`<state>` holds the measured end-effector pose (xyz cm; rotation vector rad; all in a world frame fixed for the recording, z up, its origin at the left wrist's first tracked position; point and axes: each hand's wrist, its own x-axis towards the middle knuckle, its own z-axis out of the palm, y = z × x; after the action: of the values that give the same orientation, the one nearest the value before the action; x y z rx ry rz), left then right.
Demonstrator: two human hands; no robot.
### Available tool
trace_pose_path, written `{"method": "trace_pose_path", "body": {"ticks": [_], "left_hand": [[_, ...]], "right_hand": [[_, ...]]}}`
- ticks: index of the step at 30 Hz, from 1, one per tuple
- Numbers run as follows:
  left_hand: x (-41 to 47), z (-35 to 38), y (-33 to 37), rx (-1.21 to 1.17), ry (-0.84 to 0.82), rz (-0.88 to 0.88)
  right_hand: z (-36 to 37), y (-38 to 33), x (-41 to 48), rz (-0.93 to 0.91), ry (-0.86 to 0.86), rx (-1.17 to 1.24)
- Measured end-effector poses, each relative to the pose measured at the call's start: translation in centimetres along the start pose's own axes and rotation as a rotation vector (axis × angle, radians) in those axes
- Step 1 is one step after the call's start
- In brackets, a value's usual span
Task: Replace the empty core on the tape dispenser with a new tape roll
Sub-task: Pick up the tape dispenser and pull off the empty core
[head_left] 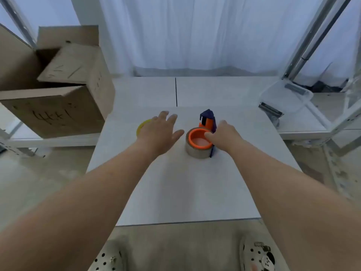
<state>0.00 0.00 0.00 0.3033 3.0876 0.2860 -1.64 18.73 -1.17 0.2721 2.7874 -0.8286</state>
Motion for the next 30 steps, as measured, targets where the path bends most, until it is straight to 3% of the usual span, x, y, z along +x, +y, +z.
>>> {"method": "trace_pose_path", "body": {"ticks": [6, 11, 20, 24, 30], "left_hand": [[0.8, 1.3, 0.3, 0.171, -0.136, 0.048], [1.7, 0.4, 0.5, 0.115, -0.052, 0.054], [2.3, 1.5, 2.4, -0.646, -0.158, -0.229], [2.0, 0.9, 3.0, -0.921, 0.021, -0.276], [2.2, -1.0, 1.9, -0.817, 0.349, -0.206]], "right_hand": [[1.4, -0.4, 1.5, 0.077, -0.009, -0.057], [1.5, 0.3, 1.3, 0.056, 0.037, -0.009], [-0.2, -0.3, 0.0, -0.081, 0.221, 0.281], [-0.5, -1.3, -0.5, -0.138, 0.076, 0.515], [-1.0, -2.7, -0.8, -0.244, 0.021, 0.650]]}}
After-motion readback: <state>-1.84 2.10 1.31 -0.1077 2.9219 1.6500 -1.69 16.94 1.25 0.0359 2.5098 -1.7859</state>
